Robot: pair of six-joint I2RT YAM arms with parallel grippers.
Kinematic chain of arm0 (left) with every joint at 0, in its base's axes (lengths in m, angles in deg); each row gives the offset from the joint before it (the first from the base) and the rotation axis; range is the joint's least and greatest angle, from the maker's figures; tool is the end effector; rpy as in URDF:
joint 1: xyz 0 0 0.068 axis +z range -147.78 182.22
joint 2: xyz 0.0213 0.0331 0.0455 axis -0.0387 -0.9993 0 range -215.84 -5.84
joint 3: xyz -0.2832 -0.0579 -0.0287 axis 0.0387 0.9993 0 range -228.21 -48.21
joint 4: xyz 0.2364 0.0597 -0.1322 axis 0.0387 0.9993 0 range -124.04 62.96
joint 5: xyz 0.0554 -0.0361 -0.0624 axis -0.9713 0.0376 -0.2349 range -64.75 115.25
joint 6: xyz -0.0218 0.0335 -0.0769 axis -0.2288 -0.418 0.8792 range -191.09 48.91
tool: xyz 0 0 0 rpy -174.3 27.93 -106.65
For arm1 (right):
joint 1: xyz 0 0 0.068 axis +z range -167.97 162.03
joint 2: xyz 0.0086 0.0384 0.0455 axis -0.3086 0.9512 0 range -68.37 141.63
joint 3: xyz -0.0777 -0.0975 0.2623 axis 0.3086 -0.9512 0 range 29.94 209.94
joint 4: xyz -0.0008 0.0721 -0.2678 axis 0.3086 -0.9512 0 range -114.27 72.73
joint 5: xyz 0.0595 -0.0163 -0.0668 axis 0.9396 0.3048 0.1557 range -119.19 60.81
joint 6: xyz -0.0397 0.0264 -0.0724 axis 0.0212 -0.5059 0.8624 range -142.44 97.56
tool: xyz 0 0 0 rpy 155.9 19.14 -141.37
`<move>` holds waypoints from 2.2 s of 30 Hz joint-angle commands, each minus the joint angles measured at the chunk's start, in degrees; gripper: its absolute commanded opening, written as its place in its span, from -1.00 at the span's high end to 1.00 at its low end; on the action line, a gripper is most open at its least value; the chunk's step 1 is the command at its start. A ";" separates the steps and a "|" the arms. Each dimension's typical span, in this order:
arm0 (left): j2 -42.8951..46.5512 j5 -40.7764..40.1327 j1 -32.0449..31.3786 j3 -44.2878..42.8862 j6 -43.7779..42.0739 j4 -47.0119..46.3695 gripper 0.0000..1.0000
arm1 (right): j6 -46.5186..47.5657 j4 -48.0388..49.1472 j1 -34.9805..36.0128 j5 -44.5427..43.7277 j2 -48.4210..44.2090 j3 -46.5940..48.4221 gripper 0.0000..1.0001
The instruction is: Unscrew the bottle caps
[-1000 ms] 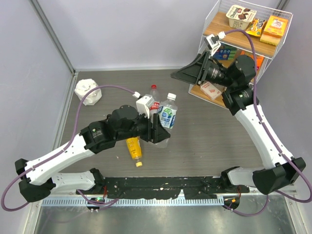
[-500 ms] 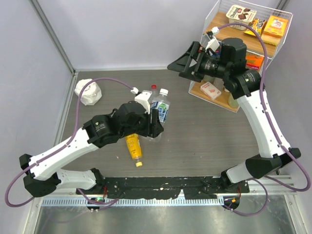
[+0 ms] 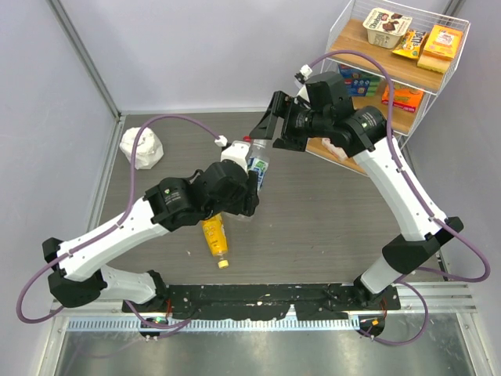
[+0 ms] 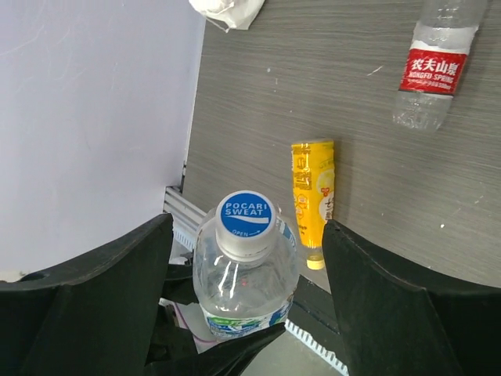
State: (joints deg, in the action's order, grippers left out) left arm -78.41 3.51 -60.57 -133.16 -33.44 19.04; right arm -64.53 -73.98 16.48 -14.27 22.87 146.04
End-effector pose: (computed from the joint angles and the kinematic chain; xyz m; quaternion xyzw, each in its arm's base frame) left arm 0.1571 -0.2436 0.4028 0.1174 0.8883 -0.2050 0.3938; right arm 0.2892 0.2224 0.4820 -0.0053 0.8689 0.3875 0.3080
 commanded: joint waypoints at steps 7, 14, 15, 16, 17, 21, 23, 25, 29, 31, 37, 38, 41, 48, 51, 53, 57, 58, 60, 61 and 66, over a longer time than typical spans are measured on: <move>-2.13 -4.02 -1.64 -3.73 -1.09 0.62 1.00 | -0.80 2.65 0.26 -0.51 -0.80 -2.45 -0.27; -2.13 -4.63 -1.90 -3.82 -1.09 1.06 1.00 | -1.77 4.67 0.35 1.25 -1.24 -3.77 0.46; -2.04 -4.89 -1.90 -3.82 -1.09 1.15 1.00 | -1.68 4.85 0.26 1.17 -1.24 -3.68 0.54; -2.04 -4.89 -1.99 -3.82 -1.09 1.24 1.00 | -1.86 4.94 0.26 1.17 -1.33 -3.51 0.68; -1.87 -5.07 -2.17 -3.74 -1.09 1.41 1.00 | -1.86 5.38 0.17 1.17 -1.50 -3.68 0.74; -1.43 -5.07 -2.26 -3.38 -1.26 1.41 1.00 | -0.55 9.40 0.17 3.27 -2.82 -5.52 0.97; -0.99 -3.84 -2.34 -2.68 -2.14 0.71 1.00 | 0.16 13.88 0.26 5.20 -4.75 -8.32 0.97; -0.64 -2.27 -2.34 -2.24 -2.93 0.01 1.00 | 0.69 18.62 0.00 7.31 -6.77 -10.70 0.97; 0.33 0.64 -2.52 -0.75 -3.98 -1.66 1.00 | -0.36 29.88 -0.79 13.81 -10.19 -16.76 0.97; 1.12 2.48 -2.52 0.65 -4.34 -3.32 1.00 | -1.93 36.38 -1.76 17.50 -11.70 -20.27 0.97; 4.28 6.00 -2.61 4.34 -4.34 -8.60 1.00 | -9.94 58.17 -4.13 29.10 -14.95 -29.51 0.97; 4.72 6.44 -2.61 4.79 -4.25 -9.22 1.00 | -12.47 63.34 -4.57 30.25 -15.47 -31.35 0.97; 5.60 8.55 -2.69 5.84 -4.51 -11.24 1.00 | -17.75 72.59 -5.63 34.81 -16.01 -34.00 0.97; 5.52 12.94 -2.69 6.81 -5.13 -14.58 1.00 | -27.69 89.83 -7.21 40.54 -14.95 -36.29 0.97; 5.60 12.95 -2.78 6.81 -5.30 -14.67 1.00 | -29.19 91.68 -7.82 42.47 -13.81 -35.41 0.97; 5.87 12.60 -2.78 7.16 -5.22 -14.84 1.00 | -30.16 92.47 -8.18 42.83 -13.55 -34.97 0.97; 7.27 12.16 -2.78 8.13 -4.87 -16.16 1.00 | -30.51 92.30 -9.49 43.09 -13.46 -34.44 0.80; 7.19 12.24 -2.70 8.22 -4.78 -16.08 1.00 | -30.43 92.13 -9.58 43.09 -13.63 -34.62 0.72; 7.27 12.24 -2.78 8.22 -4.69 -15.73 1.00 | -30.43 91.60 -10.20 42.74 -13.81 -34.88 0.56; 7.19 12.24 -2.78 8.39 -4.52 -15.73 1.00 | -30.25 90.90 -10.46 42.56 -13.90 -34.97 0.51; 7.45 11.98 -2.70 8.57 -4.25 -15.81 1.00 | -24.99 80.22 -11.52 39.50 -15.12 -34.01 0.17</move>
State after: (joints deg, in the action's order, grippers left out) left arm -69.49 12.34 -62.71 -126.49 -36.11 -2.06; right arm -89.38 10.60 5.20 28.76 10.63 107.90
